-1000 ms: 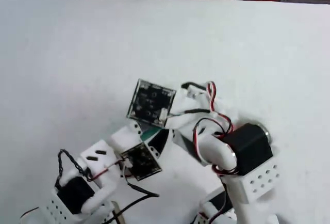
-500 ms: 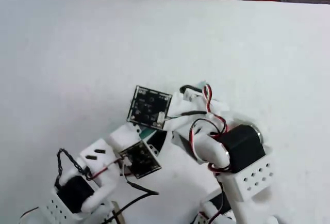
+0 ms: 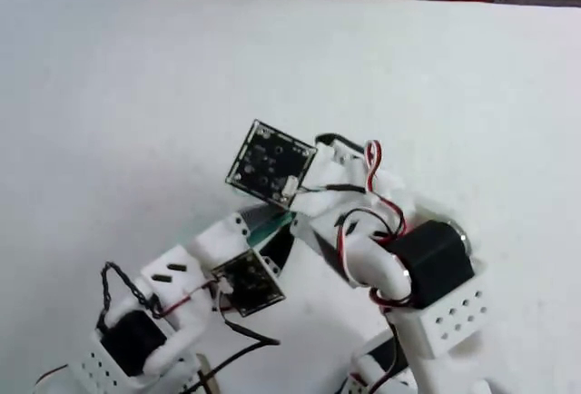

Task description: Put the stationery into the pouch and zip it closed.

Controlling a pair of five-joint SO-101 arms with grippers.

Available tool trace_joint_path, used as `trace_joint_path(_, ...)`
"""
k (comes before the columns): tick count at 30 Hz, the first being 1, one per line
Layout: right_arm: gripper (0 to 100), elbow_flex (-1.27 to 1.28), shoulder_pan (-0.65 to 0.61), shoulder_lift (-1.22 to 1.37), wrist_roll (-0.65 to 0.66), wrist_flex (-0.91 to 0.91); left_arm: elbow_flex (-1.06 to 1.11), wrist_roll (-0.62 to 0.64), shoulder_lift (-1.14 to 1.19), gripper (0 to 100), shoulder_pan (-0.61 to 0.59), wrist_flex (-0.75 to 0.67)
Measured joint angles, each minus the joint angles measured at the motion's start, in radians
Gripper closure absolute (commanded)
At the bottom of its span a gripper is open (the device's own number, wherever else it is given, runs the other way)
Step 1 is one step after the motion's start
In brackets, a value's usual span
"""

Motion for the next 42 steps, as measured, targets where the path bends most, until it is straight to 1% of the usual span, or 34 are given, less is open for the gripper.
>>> trace_joint_path(3,78.9,0.041,-0.002,0.040,0.005,-0.026,0.000,0.000,0.000,98,0.000,0.000)
trace_joint_path(10,79.1,0.068,0.000,0.083,0.054,0.009,0.000,0.000,0.000,98,0.000,0.000)
trace_joint_path(13,84.0,0.075,0.018,0.083,0.103,0.009,0.000,0.000,0.000,98,0.002,0.000)
trace_joint_path(20,98.6,0.074,0.133,0.189,0.172,-0.002,0.002,0.002,0.003,98,0.003,0.002)
trace_joint_path(24,98.0,0.066,0.147,0.212,0.186,-0.002,0.003,0.002,0.005,98,0.006,0.002)
trace_joint_path(28,97.9,0.017,0.153,0.141,0.187,0.003,0.002,0.002,0.002,98,0.006,0.002)
trace_joint_path(31,97.9,-0.021,0.160,0.044,0.150,0.009,0.002,0.002,0.002,98,0.006,0.002)
trace_joint_path(35,97.9,-0.029,0.163,-0.064,0.074,-0.035,0.002,0.002,0.002,98,0.005,0.002)
trace_joint_path(38,97.9,-0.029,0.173,-0.117,0.012,-0.060,0.002,0.002,0.002,98,0.005,0.002)
trace_joint_path(42,97.9,-0.029,0.167,-0.143,-0.025,-0.075,0.002,0.002,0.002,98,0.005,0.002)
